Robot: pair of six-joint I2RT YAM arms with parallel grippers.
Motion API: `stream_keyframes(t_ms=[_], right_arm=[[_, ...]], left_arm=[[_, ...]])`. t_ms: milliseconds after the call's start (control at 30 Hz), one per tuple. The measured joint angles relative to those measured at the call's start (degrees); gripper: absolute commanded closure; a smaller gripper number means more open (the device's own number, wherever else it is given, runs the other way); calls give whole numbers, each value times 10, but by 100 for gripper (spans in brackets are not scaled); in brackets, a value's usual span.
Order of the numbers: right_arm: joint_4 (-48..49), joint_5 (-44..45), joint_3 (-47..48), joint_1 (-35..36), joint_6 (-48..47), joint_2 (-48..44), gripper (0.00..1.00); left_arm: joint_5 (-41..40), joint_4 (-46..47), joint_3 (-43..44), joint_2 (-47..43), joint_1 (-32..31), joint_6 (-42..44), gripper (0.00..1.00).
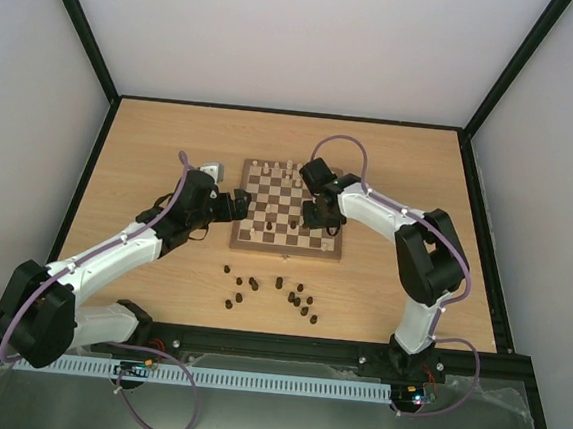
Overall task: Set up the chess pieces on the board
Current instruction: Pick up the chess piece from the chessboard, then place the chess piece on the chessboard.
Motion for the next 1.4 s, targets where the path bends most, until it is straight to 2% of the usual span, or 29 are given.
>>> stream_keyframes(t_ms=[133,367,533,800,1067,1400], right_arm=[[1,2,7,-5,-2,1,79],[5,2,10,-9,-5,9,80],[5,3,10,-9,-5,10,88],[4,5,15,-37,-11,10,89],[-2,5,101,-119,-19,40,89],[-29,0,228,-127,-28,128,89]], left_arm=[[0,0,0,0,0,0,1],[0,0,0,0,0,0,0],[0,0,0,0,0,0,0],[0,0,0,0,0,0,1],[0,0,0,3,0,0,0],[-3,0,0,7,0,0,0]])
